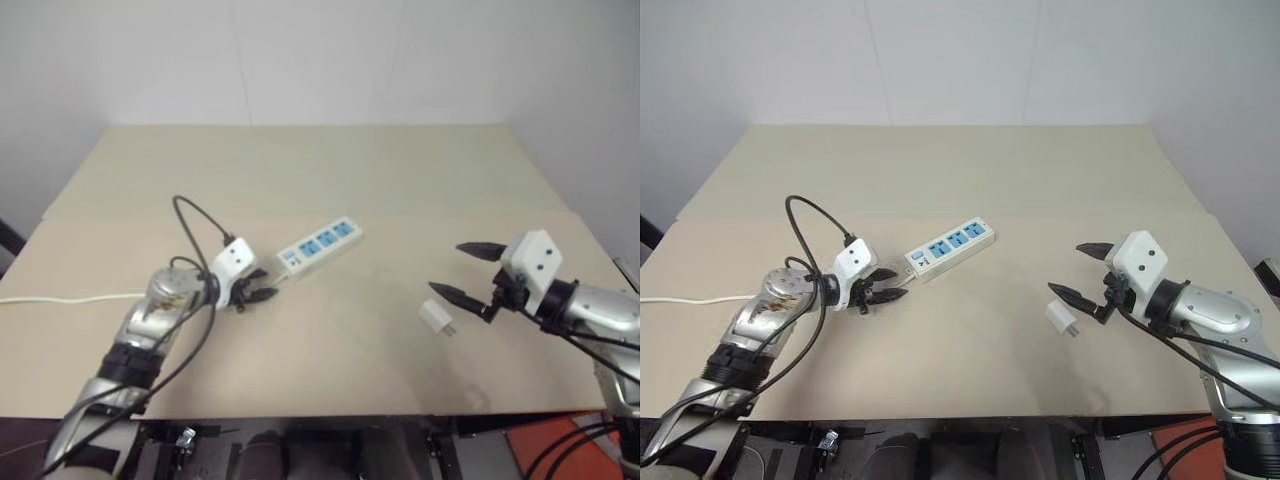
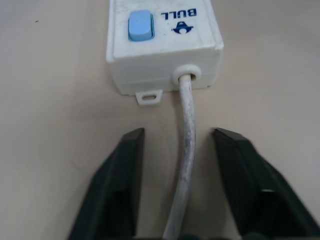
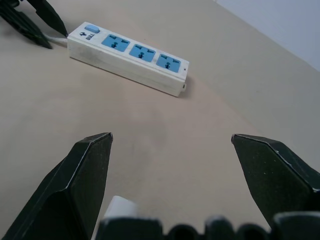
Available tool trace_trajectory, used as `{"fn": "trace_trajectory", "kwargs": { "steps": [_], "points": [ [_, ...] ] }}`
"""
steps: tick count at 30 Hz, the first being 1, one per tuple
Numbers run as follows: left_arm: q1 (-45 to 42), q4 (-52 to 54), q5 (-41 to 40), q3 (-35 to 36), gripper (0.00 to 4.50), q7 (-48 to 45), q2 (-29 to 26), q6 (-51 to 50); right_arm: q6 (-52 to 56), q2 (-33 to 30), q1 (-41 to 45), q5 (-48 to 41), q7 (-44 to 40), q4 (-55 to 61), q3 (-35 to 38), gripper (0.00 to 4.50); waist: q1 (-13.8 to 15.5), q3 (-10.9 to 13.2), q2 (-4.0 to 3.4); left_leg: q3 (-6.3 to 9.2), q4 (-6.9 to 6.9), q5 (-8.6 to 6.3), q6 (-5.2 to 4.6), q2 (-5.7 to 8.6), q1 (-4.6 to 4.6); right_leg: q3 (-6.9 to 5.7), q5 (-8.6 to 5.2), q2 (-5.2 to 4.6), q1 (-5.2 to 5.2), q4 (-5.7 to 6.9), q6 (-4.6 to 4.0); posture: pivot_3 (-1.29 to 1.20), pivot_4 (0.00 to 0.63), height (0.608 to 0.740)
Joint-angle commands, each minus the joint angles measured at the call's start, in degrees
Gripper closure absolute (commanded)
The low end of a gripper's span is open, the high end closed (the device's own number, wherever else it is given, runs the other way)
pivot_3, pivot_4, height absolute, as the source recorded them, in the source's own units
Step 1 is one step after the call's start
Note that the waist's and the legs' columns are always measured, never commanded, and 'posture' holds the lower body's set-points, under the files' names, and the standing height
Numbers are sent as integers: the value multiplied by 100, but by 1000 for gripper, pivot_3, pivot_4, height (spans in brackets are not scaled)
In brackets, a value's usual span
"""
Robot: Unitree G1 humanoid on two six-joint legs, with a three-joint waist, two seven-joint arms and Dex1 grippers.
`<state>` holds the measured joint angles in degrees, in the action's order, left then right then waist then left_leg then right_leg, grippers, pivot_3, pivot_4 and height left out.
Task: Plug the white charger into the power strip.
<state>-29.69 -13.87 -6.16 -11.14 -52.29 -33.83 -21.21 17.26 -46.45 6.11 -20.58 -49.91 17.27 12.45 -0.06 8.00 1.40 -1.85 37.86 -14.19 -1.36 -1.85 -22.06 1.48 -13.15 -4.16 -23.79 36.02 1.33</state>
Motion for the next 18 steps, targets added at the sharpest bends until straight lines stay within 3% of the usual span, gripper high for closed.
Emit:
{"fn": "trace_trajectory", "kwargs": {
  "steps": [1, 4, 5, 18],
  "points": [
    [-17, -195, 196, -117, 3394, 19, 47, 3, -63, -20, -21, -97, 65, 247, 264, 0, -1, 0, 0, 0, 0, 0, 0, 0, 9, 0, 0, 0, 11, -1, 0, 0, 150, 740],
    [38, -124, 200, -116, 4361, 14, 61, -34, -54, -23, -47, -108, 71, 271, 273, 0, -9, 0, 0, 0, 0, 0, 0, -1, 38, -1, -8, 0, 41, -6, 13, 0, 150, 740],
    [52, -104, 205, -113, 4472, 24, 64, -44, -52, -23, -49, -111, 72, 274, 273, 0, -12, 0, 0, 0, -1, 0, 0, -1, 47, -1, -10, 0, 49, -8, 15, 0, 150, 740],
    [1538, 1146, -617, 369, 4472, -1765, -931, 1647, -58, -9, 26, -104, 55, 223, 133, 0, -56, 1, 0, -3, -8, -3, -2, -2, 54, 2, -6, -10, 53, -15, 4, 0, 150, 740]
  ]
}}
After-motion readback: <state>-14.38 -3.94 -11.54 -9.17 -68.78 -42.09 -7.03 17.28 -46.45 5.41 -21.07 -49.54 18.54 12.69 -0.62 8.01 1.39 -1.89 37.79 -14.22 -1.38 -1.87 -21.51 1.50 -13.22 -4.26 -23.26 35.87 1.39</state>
